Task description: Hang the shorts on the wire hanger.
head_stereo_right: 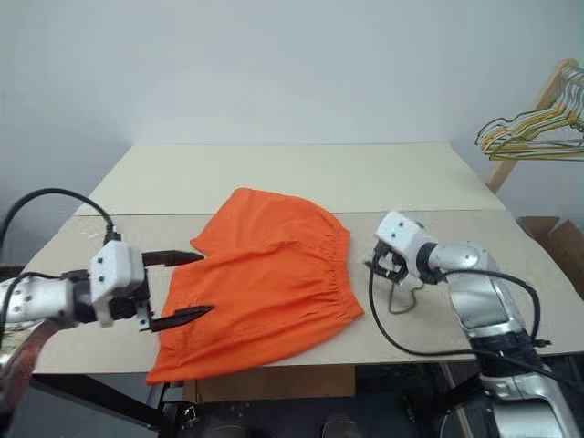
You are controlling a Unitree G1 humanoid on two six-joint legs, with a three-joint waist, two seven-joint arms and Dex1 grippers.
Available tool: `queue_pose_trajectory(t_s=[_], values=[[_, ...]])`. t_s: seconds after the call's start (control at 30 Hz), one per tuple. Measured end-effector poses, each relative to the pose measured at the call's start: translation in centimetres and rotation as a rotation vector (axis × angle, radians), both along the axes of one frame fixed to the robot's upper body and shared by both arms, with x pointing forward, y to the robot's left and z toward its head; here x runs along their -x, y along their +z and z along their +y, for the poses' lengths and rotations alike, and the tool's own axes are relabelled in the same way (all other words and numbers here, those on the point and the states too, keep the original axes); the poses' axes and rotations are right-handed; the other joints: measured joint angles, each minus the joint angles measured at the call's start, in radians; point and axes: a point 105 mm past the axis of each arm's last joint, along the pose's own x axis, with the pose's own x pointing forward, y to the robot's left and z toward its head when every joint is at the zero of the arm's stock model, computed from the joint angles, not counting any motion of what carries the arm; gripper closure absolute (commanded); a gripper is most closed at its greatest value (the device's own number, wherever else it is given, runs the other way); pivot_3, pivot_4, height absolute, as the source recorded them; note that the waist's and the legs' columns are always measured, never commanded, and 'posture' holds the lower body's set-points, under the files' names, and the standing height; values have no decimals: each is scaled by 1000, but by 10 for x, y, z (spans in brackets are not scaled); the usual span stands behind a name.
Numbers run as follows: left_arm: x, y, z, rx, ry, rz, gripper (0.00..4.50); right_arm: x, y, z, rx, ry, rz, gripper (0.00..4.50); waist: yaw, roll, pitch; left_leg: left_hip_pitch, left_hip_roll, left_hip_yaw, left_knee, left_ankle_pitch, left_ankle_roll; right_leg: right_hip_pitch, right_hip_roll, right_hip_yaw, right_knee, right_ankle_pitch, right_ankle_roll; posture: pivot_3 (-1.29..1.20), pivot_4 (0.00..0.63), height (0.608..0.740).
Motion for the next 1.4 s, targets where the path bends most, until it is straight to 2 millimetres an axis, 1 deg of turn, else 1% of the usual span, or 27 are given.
queue_pose_trajectory(t_s=[0.03,0.1,0.2,0.27,0.33,0.43,0.57,0.63,0.7,0.73,1.03,1.23,1.4], values=[[-1,-1,-6,14,-14,3,7,-5,-2,-4,-58,-101,19,0,-3,0,0,-1,0,0,0,0,0,-2,0,1,0,0,0,-77,0,740],[-1,-3,-13,16,-42,12,7,-8,-10,-7,-108,-215,56,0,-9,0,0,-2,1,0,0,0,0,-3,1,1,0,0,0,-77,0,740],[1,-6,-21,23,-83,41,7,-7,-35,-4,-155,-327,142,0,-27,1,0,-2,1,0,-1,0,0,-3,1,1,0,0,0,-86,0,740],[1,-8,-26,20,-108,48,7,-5,-47,1,-177,-354,179,0,-34,1,0,-2,0,1,-1,0,0,-3,1,1,0,0,0,-86,0,740],[0,-12,-28,11,-116,60,7,-5,-53,6,-203,-369,196,0,-43,1,0,-2,1,0,-1,0,0,-3,1,1,0,0,0,-95,0,740],[0,-16,-28,1,-126,68,7,-5,-57,2,-228,-408,204,0,-58,1,0,-3,1,0,-1,0,0,-3,1,1,-1,0,0,-94,0,740],[0,-17,-27,-17,-134,55,7,-1,-68,0,-247,-430,263,0,-76,1,0,-3,1,-1,-1,0,0,-3,1,1,-1,0,0,-89,0,740],[0,-17,-27,-21,-137,49,0,-1,-69,2,-255,-421,275,376,-81,1,0,-3,1,-2,-1,0,0,-3,1,0,-1,0,0,-86,0,740],[-1,-18,-27,-31,-137,37,0,0,-70,5,-258,-409,282,890,-83,1,0,-3,1,-2,-1,0,0,-3,2,0,-1,0,0,-86,0,740],[-1,-18,-27,-32,-137,36,0,0,-71,6,-259,-406,287,1299,-83,1,0,-3,1,-2,-1,0,0,-3,2,0,-1,0,0,-82,0,740],[0,-23,-28,-44,-138,39,0,0,-74,10,-240,-397,301,4471,-83,-3,-5,-2,2,-2,-2,-1,-1,-2,3,0,-1,0,0,-69,0,740],[-1,-26,-33,-38,-137,39,0,0,-75,11,-202,-374,300,4493,-82,-5,-7,-2,3,-2,-2,-1,-1,-2,3,0,-2,0,0,-72,0,740],[-6,-25,-37,-18,-125,30,0,-2,-74,9,-166,-367,244,4493,-81,-5,-8,-1,2,-2,-2,-1,-1,-1,3,0,-2,0,0,-78,0,740]])
